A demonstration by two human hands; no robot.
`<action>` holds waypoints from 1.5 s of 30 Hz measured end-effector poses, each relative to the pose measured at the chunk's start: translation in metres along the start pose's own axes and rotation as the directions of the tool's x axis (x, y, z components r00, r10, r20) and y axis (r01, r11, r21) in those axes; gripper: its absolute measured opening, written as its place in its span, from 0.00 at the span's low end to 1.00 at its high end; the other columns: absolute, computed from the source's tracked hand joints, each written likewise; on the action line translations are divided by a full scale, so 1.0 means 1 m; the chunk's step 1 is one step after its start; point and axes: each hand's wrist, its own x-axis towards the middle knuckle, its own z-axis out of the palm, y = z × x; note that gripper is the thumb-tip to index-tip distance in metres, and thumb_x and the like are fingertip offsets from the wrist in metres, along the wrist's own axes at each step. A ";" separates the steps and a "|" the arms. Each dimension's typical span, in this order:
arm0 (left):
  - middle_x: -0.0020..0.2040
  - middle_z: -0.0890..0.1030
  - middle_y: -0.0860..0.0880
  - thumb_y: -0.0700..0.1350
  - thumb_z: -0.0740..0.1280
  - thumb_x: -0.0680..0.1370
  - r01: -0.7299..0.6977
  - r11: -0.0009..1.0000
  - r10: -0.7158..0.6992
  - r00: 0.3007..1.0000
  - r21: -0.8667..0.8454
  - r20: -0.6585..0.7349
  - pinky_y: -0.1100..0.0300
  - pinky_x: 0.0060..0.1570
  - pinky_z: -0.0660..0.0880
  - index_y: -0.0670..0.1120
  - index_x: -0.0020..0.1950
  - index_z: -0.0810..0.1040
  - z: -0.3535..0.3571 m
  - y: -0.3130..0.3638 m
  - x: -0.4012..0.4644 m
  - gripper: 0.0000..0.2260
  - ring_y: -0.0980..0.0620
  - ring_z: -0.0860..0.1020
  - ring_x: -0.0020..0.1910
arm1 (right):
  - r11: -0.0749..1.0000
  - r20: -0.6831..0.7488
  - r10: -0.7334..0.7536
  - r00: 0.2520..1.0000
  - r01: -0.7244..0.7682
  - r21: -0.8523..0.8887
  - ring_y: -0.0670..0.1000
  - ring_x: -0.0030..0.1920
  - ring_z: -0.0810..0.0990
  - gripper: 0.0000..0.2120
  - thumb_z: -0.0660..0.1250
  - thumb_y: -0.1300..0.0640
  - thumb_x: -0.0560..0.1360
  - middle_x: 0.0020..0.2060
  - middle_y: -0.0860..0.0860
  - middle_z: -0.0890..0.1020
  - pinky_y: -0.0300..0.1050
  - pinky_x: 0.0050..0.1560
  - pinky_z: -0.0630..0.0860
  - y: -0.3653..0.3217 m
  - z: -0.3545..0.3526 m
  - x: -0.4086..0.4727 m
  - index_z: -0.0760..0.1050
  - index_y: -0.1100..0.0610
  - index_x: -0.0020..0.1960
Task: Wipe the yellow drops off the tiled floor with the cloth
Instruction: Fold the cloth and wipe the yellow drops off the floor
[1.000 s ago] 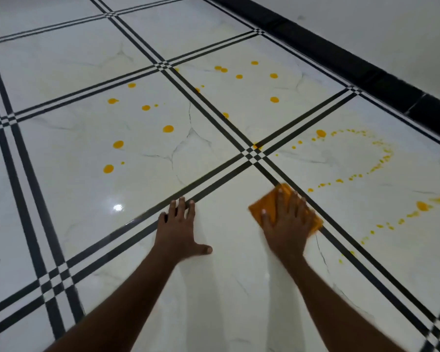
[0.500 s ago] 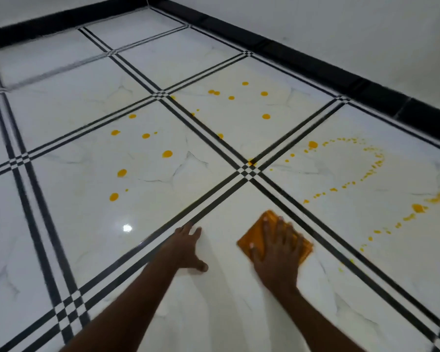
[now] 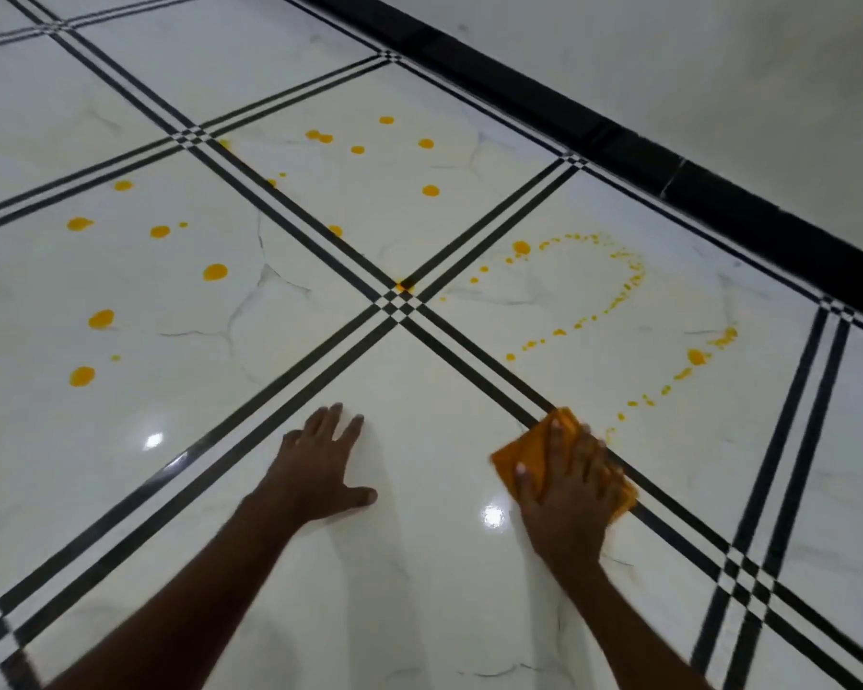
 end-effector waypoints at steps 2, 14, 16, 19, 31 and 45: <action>0.81 0.37 0.41 0.70 0.65 0.72 -0.023 1.000 0.023 1.000 0.002 -0.012 0.44 0.76 0.49 0.48 0.81 0.40 0.006 0.020 0.009 0.51 0.43 0.40 0.80 | 0.999 0.029 0.036 0.999 -0.037 0.032 0.67 0.79 0.58 0.39 0.52 0.34 0.78 0.80 0.62 0.60 0.72 0.76 0.53 -0.032 0.003 -0.015 0.52 0.51 0.84; 0.81 0.37 0.43 0.77 0.64 0.64 -0.064 0.994 0.071 0.994 0.083 -0.080 0.44 0.76 0.49 0.49 0.81 0.36 0.002 0.039 0.052 0.60 0.43 0.41 0.80 | 0.979 -0.039 0.204 0.978 -0.204 0.016 0.68 0.79 0.59 0.38 0.52 0.36 0.78 0.80 0.62 0.61 0.70 0.77 0.52 -0.017 0.006 0.026 0.55 0.53 0.83; 0.81 0.38 0.44 0.77 0.66 0.63 -0.074 0.993 0.079 0.995 0.087 -0.061 0.44 0.76 0.50 0.49 0.81 0.37 -0.003 0.040 0.054 0.60 0.44 0.42 0.80 | 0.996 0.004 0.071 0.997 -0.071 0.050 0.68 0.80 0.55 0.40 0.53 0.34 0.77 0.81 0.62 0.58 0.70 0.78 0.49 -0.057 0.009 0.022 0.53 0.52 0.84; 0.81 0.39 0.45 0.74 0.68 0.65 -0.053 0.993 0.059 0.997 0.104 -0.053 0.45 0.77 0.51 0.47 0.81 0.37 -0.009 0.029 0.052 0.60 0.44 0.42 0.80 | 0.972 0.105 -0.231 0.967 0.226 0.057 0.66 0.81 0.55 0.39 0.52 0.32 0.78 0.82 0.59 0.58 0.70 0.79 0.47 -0.095 0.017 0.085 0.52 0.49 0.84; 0.81 0.40 0.45 0.68 0.73 0.66 -0.002 0.999 0.003 1.000 0.041 -0.023 0.42 0.76 0.51 0.46 0.81 0.39 -0.015 0.012 0.056 0.59 0.42 0.43 0.80 | 0.966 0.192 -0.258 0.947 0.252 0.055 0.65 0.81 0.54 0.39 0.45 0.31 0.78 0.82 0.58 0.58 0.69 0.78 0.46 -0.097 0.009 0.094 0.52 0.49 0.84; 0.81 0.37 0.46 0.70 0.70 0.68 -0.008 0.999 0.008 1.000 0.039 -0.014 0.42 0.76 0.48 0.48 0.81 0.36 -0.007 0.007 0.052 0.57 0.43 0.39 0.80 | 0.393 0.560 0.576 0.596 -0.802 0.449 0.68 0.64 0.77 0.26 0.71 0.49 0.76 0.63 0.64 0.79 0.66 0.68 0.73 -0.098 -0.037 0.103 0.73 0.63 0.67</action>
